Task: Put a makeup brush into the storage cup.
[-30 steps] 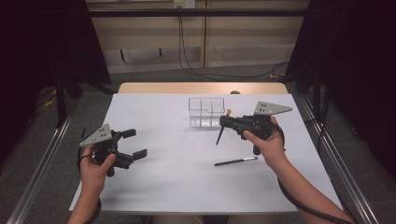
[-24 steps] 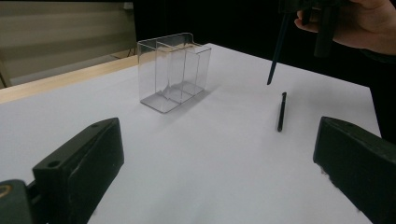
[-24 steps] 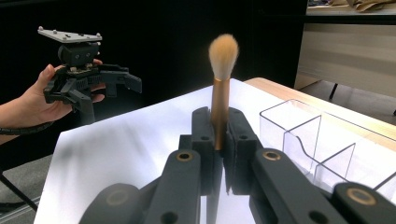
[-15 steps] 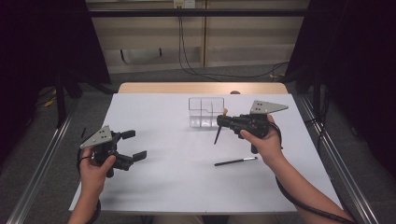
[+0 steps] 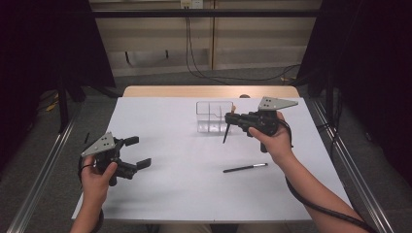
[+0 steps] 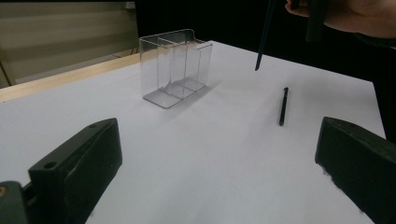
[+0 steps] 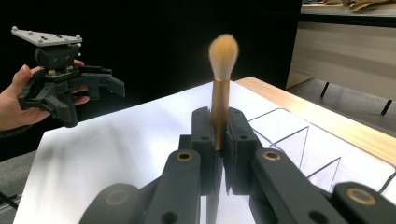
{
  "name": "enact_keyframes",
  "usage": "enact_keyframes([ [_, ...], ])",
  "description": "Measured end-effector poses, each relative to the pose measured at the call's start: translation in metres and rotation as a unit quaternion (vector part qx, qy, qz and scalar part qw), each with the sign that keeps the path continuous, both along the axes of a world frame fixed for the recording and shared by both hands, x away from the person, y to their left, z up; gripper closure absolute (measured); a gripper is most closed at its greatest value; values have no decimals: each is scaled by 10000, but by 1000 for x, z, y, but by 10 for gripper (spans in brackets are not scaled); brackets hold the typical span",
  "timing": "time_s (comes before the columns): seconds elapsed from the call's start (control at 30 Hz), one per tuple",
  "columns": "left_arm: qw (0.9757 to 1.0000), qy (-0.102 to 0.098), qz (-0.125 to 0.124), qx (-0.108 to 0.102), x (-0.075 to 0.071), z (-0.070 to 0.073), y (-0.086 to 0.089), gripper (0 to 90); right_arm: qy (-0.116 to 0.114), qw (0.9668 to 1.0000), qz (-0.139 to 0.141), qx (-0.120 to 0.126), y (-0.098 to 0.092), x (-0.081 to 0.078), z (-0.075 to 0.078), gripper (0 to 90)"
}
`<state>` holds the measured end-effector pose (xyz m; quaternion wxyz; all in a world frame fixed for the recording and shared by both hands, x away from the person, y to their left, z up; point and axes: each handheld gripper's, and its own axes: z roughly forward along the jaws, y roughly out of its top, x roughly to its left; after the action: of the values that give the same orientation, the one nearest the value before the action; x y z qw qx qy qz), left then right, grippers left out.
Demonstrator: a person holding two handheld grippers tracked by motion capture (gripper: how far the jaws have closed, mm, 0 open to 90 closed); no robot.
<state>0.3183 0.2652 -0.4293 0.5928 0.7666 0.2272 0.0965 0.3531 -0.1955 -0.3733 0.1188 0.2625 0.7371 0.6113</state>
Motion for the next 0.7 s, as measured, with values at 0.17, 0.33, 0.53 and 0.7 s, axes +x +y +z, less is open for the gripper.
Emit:
enact_keyframes([
  [0.17, 10000, -6, -45, 30, -1, -1, -1, 7, 12, 10000, -63, -17, -2, 7, 5, 842],
  [0.33, 10000, -1, -55, 28, -1, -1, -2, 7, 27, 9999, -129, -7, -4, 12, 7, 841],
  [0.53, 10000, -6, -71, 44, -1, -2, -3, 7, 35, 9998, -194, -8, -4, 20, 11, 842],
  [0.7, 10000, -18, -89, 40, -1, -1, -4, 6, 40, 9997, -244, -44, -3, 27, 14, 841],
])
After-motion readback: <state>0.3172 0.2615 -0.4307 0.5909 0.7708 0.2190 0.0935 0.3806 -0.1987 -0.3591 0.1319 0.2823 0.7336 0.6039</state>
